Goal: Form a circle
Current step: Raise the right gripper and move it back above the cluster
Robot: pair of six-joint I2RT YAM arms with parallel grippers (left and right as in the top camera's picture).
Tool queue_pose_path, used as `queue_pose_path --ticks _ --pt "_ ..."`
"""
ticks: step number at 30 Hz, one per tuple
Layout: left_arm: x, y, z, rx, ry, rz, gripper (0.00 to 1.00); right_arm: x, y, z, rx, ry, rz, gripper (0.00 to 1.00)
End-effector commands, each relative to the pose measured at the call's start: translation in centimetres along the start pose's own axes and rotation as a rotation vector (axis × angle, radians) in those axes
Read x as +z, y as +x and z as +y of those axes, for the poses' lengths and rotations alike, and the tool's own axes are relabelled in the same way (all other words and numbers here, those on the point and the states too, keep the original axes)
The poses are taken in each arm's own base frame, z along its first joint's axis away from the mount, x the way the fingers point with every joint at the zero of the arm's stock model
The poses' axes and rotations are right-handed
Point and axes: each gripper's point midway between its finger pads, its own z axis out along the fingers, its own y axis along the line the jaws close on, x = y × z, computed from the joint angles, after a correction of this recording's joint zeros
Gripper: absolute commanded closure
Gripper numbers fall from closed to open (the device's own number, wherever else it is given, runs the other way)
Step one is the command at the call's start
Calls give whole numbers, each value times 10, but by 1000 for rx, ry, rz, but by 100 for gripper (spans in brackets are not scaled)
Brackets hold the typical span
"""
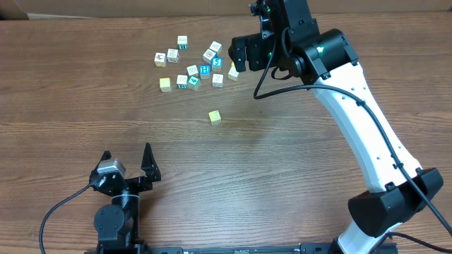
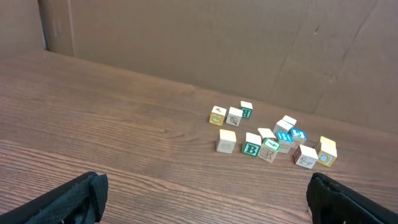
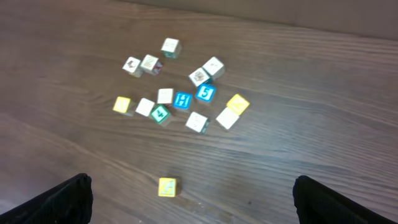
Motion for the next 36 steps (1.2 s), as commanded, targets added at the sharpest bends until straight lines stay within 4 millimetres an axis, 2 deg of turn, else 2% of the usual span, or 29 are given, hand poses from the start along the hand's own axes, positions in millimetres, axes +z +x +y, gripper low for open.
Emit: queue_pose_path --ticks 1,19,36 --pt "0 -1 -2 22 9 -7 0 -15 -10 9 -8 -45 -39 0" --pt "0 -1 -2 22 8 -6 1 -15 -5 8 -5 -40 -16 0" --pt "0 -1 -2 22 8 -7 0 -10 -10 12 -13 -48 -38 0"
